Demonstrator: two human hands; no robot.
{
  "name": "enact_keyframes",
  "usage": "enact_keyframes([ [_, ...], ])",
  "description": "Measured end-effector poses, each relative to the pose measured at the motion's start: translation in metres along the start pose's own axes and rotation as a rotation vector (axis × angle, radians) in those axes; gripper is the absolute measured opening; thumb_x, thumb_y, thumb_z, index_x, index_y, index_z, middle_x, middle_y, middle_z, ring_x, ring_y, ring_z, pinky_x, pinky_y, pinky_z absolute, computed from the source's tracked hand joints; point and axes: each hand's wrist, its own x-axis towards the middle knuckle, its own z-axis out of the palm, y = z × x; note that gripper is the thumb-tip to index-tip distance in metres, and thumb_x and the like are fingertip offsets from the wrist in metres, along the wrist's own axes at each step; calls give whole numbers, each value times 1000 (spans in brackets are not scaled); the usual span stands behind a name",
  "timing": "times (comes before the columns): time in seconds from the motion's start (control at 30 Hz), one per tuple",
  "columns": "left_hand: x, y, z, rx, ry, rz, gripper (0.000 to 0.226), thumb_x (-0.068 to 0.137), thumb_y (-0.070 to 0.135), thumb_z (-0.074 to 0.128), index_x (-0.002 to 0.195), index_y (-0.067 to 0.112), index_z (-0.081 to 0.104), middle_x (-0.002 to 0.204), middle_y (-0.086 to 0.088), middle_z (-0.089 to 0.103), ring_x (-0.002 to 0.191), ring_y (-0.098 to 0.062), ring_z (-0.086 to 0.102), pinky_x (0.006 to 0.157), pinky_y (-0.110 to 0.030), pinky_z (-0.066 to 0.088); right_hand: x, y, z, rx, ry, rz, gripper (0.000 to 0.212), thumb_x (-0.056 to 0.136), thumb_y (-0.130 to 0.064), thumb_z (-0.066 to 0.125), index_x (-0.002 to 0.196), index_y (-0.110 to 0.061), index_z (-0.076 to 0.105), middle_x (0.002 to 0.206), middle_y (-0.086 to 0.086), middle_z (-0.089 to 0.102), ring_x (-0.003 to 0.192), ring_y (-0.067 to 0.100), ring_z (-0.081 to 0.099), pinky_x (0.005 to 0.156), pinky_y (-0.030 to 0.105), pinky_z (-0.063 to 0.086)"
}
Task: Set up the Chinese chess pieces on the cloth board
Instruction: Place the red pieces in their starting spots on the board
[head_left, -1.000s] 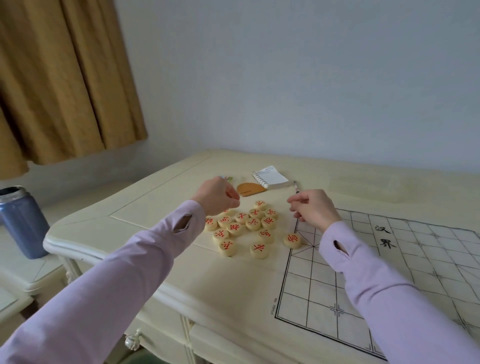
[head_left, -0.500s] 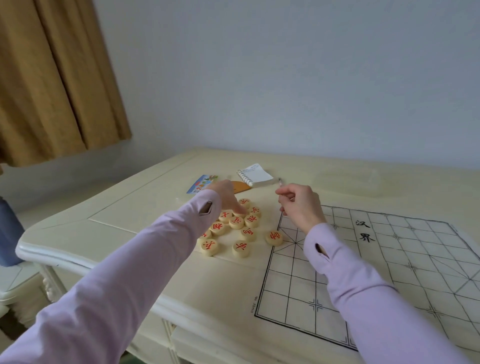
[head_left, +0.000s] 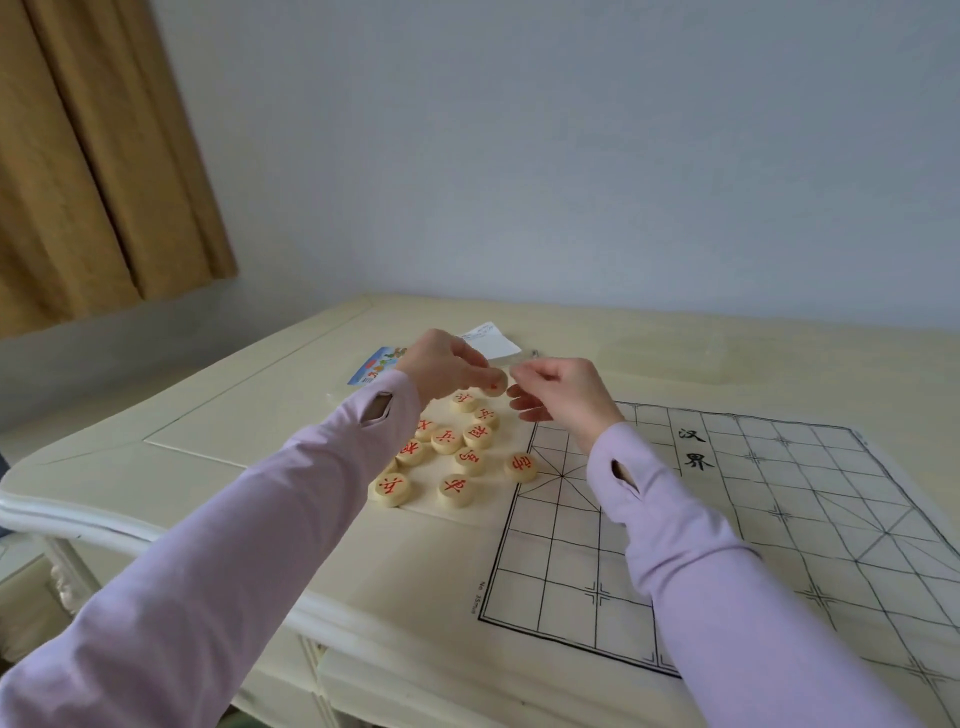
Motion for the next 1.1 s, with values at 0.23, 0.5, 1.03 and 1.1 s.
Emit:
enact_keyframes([
  [0.23, -5, 10, 17, -177, -81, 25, 10, 85, 14, 67, 92, 7, 70, 72, 3, 65, 61, -6, 53, 53, -12, 45, 5, 7, -15, 90, 79, 111, 20, 84, -9, 68, 98, 5, 68, 72, 8, 66, 56, 16, 60, 59, 21, 57],
  [0.5, -2, -5, 13, -192, -16, -65, 11, 88, 12, 62, 97, 7, 66, 82, -2, 63, 64, -9, 53, 59, -17, 47, 11, 13, -21, -317, -30, 334, 22, 80, -5, 70, 97, 9, 68, 81, 19, 68, 55, 23, 57, 78, 40, 57],
  [1.03, -19, -54, -48, 30, 121, -113, 14, 86, 8, 62, 98, 10, 70, 82, -5, 62, 62, -10, 50, 54, -16, 42, 9, 14, -7, -527, 227, 45, 12, 78, -17, 69, 88, -12, 72, 82, 9, 68, 86, 34, 68, 83, 42, 55],
  [1.1, -21, -59, -53, 65, 140, -112, 16, 86, 7, 62, 100, 9, 70, 76, -3, 60, 60, -10, 49, 50, -14, 42, 9, 14, -5, -494, 240, -12, 10, 79, -17, 68, 87, -14, 72, 81, 9, 67, 86, 35, 67, 83, 45, 55],
])
